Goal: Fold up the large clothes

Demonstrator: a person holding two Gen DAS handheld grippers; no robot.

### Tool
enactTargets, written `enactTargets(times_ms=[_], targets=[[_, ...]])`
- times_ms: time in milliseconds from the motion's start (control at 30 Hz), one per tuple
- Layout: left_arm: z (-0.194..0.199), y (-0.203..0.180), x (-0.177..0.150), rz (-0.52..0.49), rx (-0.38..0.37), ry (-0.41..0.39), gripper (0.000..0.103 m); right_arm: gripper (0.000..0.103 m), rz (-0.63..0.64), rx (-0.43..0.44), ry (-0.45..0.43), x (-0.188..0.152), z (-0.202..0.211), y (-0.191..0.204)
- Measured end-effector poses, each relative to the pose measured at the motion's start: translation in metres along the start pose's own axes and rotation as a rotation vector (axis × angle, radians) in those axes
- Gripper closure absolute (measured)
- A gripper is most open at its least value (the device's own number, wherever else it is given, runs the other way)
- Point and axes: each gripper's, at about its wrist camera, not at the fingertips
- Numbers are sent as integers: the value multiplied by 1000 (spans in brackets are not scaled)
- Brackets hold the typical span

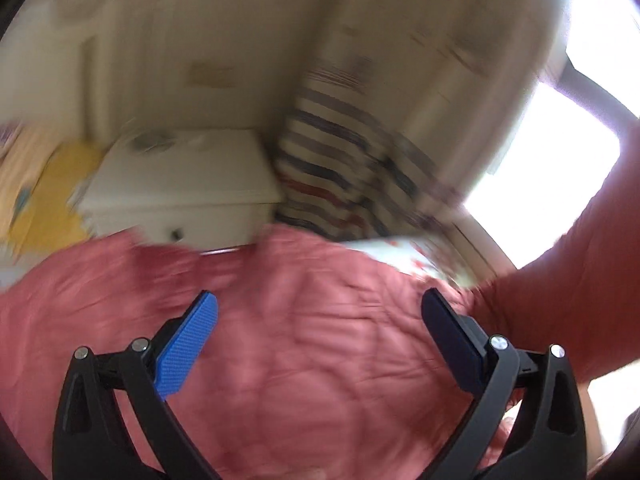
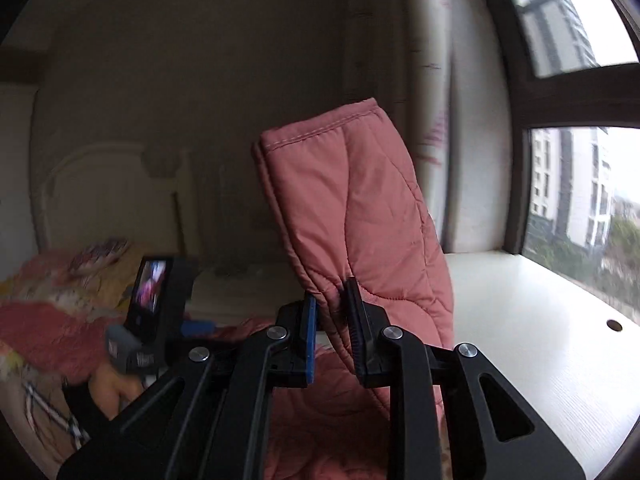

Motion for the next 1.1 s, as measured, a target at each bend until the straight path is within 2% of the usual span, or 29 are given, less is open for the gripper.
enactTargets(times_ms=[67, 100, 167, 200, 267, 300, 367, 400, 433, 467, 533, 567, 633, 700, 767, 800, 833, 867, 900, 1000, 1100], targets=[[33, 48, -3, 116, 41, -20, 2, 79, 140, 61, 53, -16, -6, 47], [43, 63, -5, 149, 59, -24, 2, 79, 234, 114, 128, -30, -18, 76], [66, 93, -15, 216, 83, -28, 2, 74, 397, 162, 255, -65, -36, 119], [72, 101, -21, 232, 81, -17, 2, 70, 440, 174, 292, -78, -41, 131], [82, 109, -32, 245, 48, 26, 2, 70, 476, 238, 374, -100, -45, 147], [83, 108, -37, 247, 20, 50, 2, 70, 478, 250, 388, -105, -44, 148], [79, 101, -46, 248, -45, 102, 2, 69, 472, 264, 407, -110, -39, 146], [72, 96, -51, 245, -74, 152, 2, 59, 452, 274, 407, -109, -35, 142], [63, 87, -56, 239, -88, 192, 2, 39, 422, 282, 405, -107, -31, 136], [49, 78, -61, 224, -103, 248, 2, 5, 394, 268, 390, -104, -28, 127], [29, 61, -73, 181, -82, 307, 2, 6, 366, 247, 326, -115, -12, 122], [25, 57, -76, 165, -60, 310, 2, 6, 367, 249, 331, -116, -10, 122], [15, 45, -81, 110, 22, 307, 2, 6, 389, 221, 325, -113, -5, 121], [5, 31, -88, 8, 119, 325, 2, 6, 396, 191, 302, -113, 2, 118], [1, 23, -93, -53, 171, 342, 2, 6, 353, 164, 303, -114, 8, 106], [5, 21, -95, -65, 179, 338, 11, 6, 322, 144, 308, -118, 9, 99], [10, 20, -96, -63, 161, 317, 25, 6, 279, 117, 318, -119, 9, 90], [16, 18, -95, -60, 131, 298, 68, 6, 224, 82, 334, -122, 8, 78], [24, 18, -92, -53, 118, 280, 90, 6, 180, 55, 350, -125, 8, 68], [54, 16, -81, -41, 91, 202, 94, 6, -51, -25, 443, -140, 0, 18], [84, 8, -70, -53, 65, 126, 94, 5, -273, -58, 505, -154, -5, -28]])
Point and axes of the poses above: each gripper's, at about its wrist camera, not at the fingertips, and z roughly against the way its jaws point, y to its left, x to its top, and after that the axes turned 11 degrees about -x, right-handed
